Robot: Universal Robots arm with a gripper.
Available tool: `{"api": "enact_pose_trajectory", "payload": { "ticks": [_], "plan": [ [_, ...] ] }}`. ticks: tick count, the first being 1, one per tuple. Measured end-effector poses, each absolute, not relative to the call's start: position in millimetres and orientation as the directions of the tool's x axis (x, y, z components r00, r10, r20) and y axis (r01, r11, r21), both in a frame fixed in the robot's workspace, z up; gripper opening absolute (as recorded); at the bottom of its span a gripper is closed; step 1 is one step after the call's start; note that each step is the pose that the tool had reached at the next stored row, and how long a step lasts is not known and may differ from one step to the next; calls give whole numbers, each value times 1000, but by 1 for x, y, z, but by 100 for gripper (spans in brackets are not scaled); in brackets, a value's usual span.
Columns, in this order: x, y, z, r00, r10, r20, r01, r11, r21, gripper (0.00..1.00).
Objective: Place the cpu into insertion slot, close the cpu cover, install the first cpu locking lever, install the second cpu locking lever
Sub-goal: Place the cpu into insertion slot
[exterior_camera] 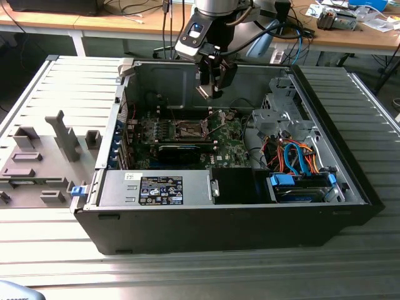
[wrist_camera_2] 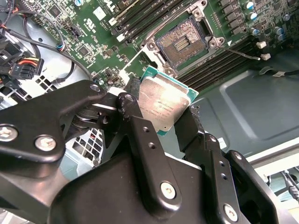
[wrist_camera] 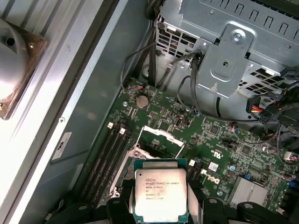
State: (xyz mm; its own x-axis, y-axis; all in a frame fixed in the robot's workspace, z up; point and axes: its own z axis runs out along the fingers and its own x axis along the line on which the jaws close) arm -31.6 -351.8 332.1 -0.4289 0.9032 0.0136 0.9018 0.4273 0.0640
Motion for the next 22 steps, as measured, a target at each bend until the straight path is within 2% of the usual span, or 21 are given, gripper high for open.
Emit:
{"api": "enact_pose_trajectory", "payload": {
  "ticks": [22],
  "plan": [
    [-32,-352,330,-387,922,14,921,385,64,55]
  ]
}}
